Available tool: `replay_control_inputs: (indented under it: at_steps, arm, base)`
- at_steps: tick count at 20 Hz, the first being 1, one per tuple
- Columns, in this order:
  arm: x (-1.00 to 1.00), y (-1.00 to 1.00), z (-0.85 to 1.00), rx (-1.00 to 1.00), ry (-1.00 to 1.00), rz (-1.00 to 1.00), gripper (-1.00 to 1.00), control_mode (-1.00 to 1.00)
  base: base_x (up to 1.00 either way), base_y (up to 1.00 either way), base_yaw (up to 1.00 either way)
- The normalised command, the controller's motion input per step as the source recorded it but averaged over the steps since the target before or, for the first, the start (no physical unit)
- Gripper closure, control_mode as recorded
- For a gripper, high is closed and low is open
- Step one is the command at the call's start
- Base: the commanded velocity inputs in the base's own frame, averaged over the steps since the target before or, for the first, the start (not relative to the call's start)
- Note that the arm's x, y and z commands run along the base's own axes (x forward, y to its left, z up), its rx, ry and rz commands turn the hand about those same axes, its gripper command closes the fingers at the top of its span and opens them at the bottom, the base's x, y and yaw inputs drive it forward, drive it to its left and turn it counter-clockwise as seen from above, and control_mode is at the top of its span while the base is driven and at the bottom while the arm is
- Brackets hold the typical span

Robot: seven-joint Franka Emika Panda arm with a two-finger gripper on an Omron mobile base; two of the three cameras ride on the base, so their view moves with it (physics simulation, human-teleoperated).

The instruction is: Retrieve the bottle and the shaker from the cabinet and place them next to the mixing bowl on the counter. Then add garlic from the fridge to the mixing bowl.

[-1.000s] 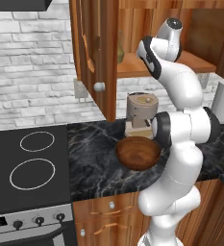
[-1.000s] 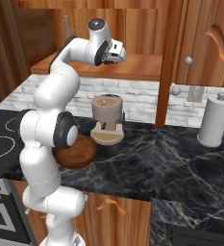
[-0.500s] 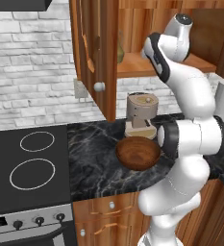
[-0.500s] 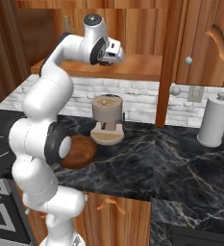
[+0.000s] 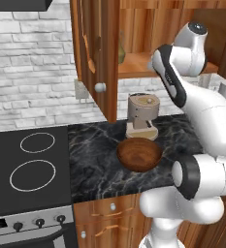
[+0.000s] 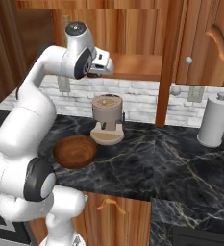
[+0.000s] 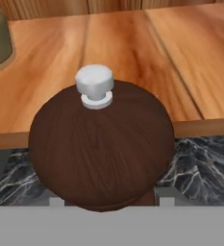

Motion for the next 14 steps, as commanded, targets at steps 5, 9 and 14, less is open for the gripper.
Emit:
replay_control_inputs:
  at_steps: [5, 9, 14]
  arm:
    - [-1.00, 0.00, -0.56, 0.00, -0.06, 0.00, 1.00, -1.00]
    - [-0.51, -0.19, -0.46, -0.01, -0.03, 0.15, 1.00, -1.00]
    - [0.02, -0.38, -0.59, 0.00, 0.00, 0.27, 1.00, -1.00]
  base:
    - [0.00, 0.00, 0.00]
    - [0.00, 0.00, 0.00]
    - [0.00, 0.00, 0.00]
